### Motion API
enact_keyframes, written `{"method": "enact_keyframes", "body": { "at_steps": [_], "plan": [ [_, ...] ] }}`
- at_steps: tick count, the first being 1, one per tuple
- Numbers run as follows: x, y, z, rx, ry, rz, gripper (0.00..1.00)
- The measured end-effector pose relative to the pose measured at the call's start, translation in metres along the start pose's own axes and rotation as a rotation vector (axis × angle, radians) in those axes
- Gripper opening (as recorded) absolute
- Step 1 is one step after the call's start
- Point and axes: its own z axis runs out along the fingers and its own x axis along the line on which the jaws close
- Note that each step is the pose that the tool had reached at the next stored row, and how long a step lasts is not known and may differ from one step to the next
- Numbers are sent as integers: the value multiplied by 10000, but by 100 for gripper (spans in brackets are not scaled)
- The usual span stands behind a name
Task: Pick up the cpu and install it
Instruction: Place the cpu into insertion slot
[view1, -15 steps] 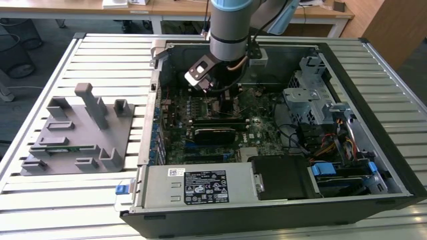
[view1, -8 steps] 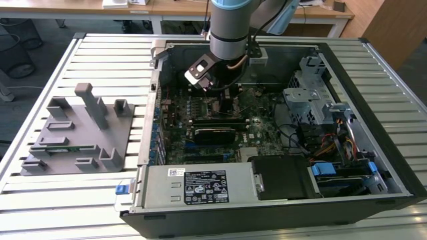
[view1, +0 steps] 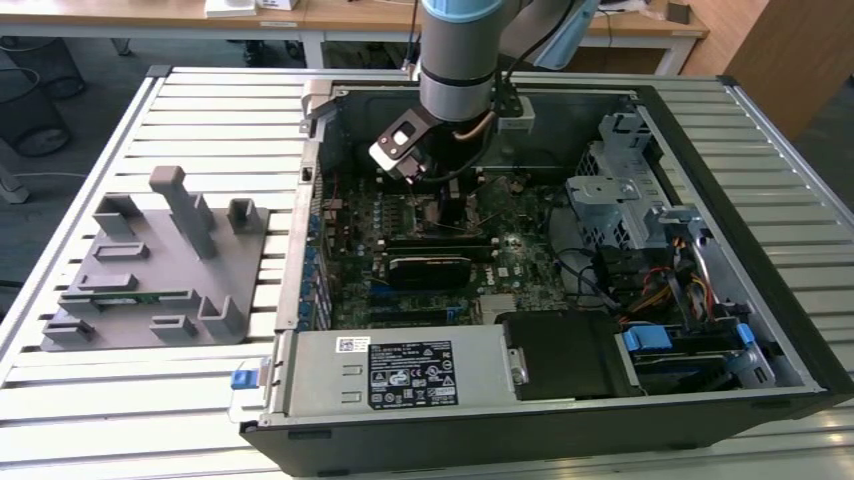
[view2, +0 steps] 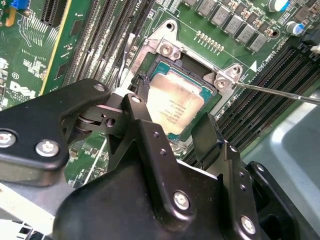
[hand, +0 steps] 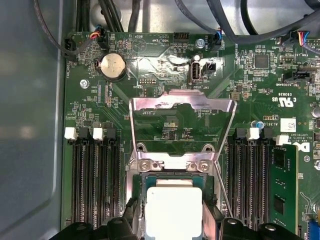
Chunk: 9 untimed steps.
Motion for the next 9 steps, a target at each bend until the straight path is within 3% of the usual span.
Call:
{"method": "enact_keyframes", "body": {
  "at_steps": [9],
  "plan": [
    [7, 0, 0, -2, -17, 0, 61]
  ]
}}
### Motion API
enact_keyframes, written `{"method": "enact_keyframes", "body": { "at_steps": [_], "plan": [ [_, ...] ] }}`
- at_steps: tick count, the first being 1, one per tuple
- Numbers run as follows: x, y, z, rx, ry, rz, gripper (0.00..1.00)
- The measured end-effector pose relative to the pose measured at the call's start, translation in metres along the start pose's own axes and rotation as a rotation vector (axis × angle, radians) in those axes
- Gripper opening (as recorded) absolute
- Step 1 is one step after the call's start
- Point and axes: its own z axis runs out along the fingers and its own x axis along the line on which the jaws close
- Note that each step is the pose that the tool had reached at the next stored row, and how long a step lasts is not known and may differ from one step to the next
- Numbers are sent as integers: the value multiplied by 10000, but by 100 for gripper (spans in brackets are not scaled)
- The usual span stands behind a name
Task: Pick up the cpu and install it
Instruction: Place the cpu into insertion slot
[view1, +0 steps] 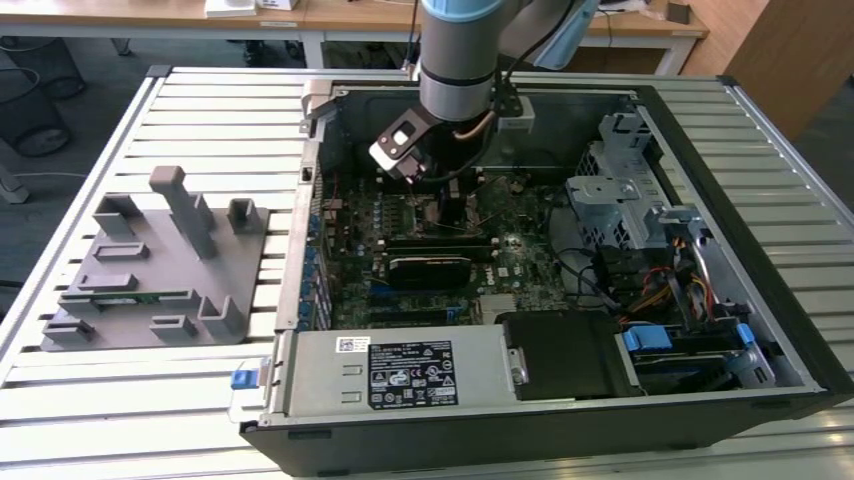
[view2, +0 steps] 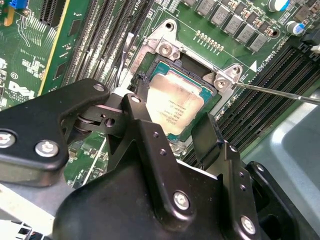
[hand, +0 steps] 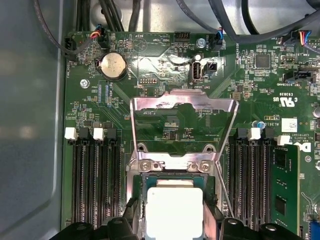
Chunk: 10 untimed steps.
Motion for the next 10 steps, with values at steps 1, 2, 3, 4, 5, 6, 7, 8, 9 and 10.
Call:
{"method": "enact_keyframes", "body": {
  "at_steps": [1, 2, 3, 4, 5, 6, 7, 8, 9, 10],
  "plan": [
    [0, 0, -7, 0, -6, -1, 61],
    [0, 0, -14, -1, -16, 0, 61],
    [1, 1, -16, -2, -34, 0, 61],
    [0, 0, -17, -1, -43, 0, 61],
    [0, 0, -17, 0, -52, -1, 61],
    [0, 0, -19, 0, -60, -1, 61],
    [0, 0, -21, 1, -70, -1, 61],
    [0, 0, -24, 1, -77, -1, 61],
    [0, 0, -29, 1, -83, -2, 61],
    [0, 1, -36, 0, -88, -2, 61]
  ]
}}
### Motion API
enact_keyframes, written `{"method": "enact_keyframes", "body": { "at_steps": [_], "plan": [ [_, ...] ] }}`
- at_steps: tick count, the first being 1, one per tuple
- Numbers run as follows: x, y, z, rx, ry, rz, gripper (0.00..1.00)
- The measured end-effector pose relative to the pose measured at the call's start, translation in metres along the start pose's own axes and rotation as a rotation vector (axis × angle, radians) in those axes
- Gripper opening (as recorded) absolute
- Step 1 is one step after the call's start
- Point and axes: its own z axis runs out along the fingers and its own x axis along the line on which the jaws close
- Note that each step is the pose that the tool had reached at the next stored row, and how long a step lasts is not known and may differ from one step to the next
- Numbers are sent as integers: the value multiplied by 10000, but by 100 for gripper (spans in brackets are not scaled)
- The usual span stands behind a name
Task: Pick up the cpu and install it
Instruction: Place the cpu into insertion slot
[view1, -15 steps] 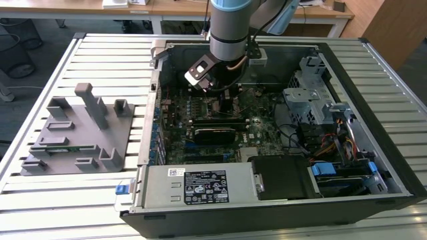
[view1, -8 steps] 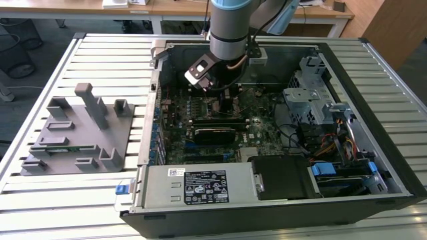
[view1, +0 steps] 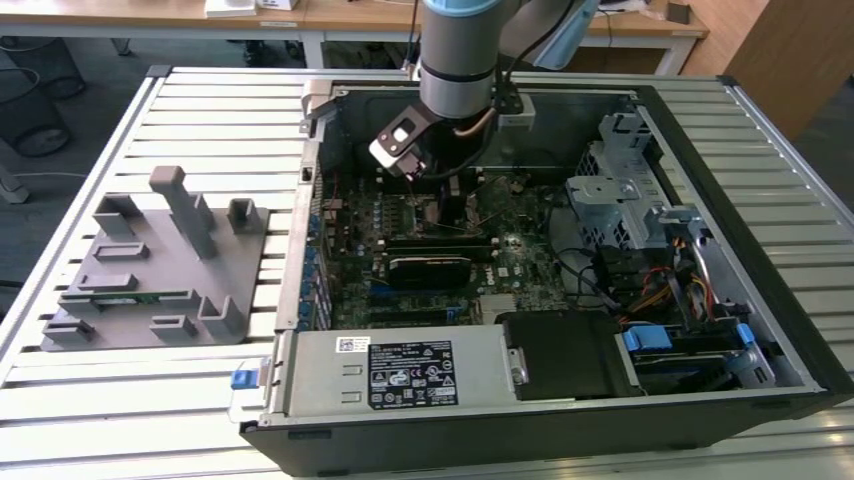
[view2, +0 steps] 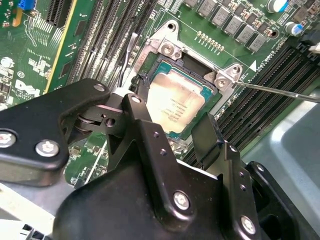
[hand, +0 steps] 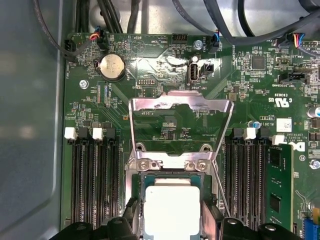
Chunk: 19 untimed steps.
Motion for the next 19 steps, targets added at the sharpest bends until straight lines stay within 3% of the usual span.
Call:
{"method": "enact_keyframes", "body": {
  "at_steps": [6, 8, 11, 14, 16, 18, 19],
  "plan": [
    [-1, 1, -50, 0, -22, 0, 60],
    [-1, 1, -62, 0, -30, 1, 47],
    [-2, 1, -86, 0, -36, 0, 42],
    [-1, 2, -100, 0, -36, 0, 24],
    [-2, 2, -109, -1, -37, 0, 24],
    [-2, 2, -118, 0, -37, 0, 13],
    [-2, 2, -121, -1, -36, 0, 13]
  ]
}}
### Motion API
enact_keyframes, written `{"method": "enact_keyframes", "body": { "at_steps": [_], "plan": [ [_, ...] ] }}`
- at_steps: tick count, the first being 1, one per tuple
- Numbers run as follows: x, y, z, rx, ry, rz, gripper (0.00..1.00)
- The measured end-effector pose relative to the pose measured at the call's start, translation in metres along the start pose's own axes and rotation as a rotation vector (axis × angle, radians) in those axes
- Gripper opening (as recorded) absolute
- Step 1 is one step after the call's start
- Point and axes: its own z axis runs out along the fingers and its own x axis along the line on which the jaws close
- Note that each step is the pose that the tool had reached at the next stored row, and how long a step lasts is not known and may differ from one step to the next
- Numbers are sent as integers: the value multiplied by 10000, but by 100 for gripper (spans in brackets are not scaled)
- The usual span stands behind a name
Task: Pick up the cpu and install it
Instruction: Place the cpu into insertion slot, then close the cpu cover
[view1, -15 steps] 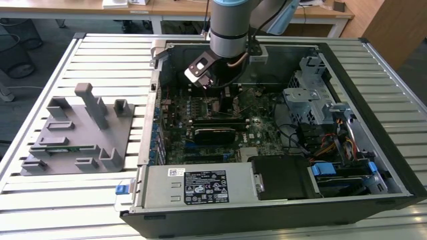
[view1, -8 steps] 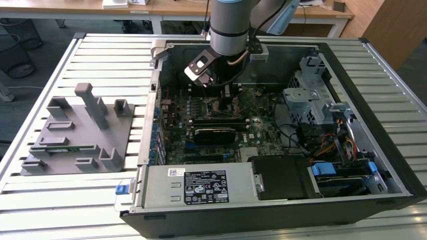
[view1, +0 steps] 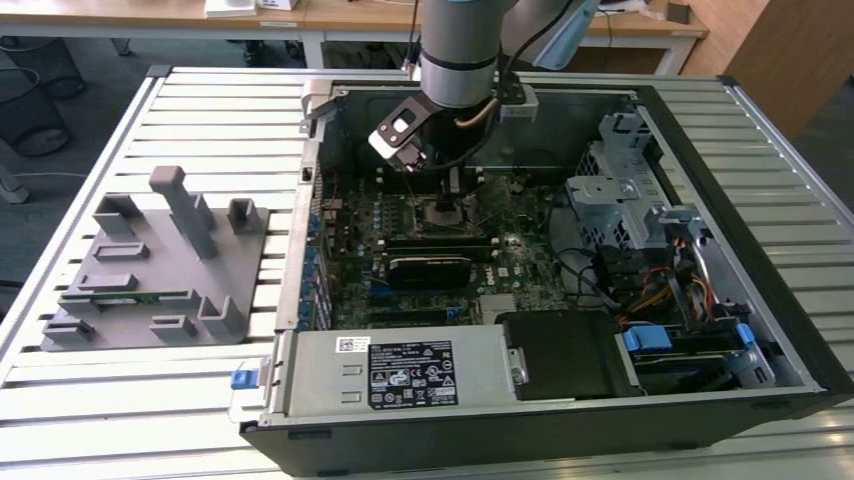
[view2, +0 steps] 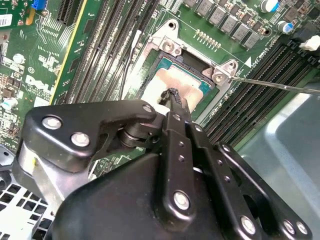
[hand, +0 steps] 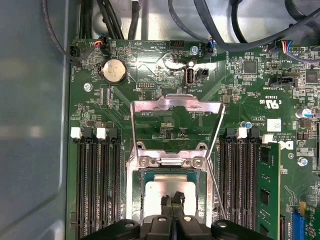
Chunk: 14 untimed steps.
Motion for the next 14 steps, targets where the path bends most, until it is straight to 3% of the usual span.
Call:
{"method": "enact_keyframes", "body": {
  "at_steps": [14],
  "plan": [
    [-2, 1, -67, 1, -1, 0, 11]
  ]
}}
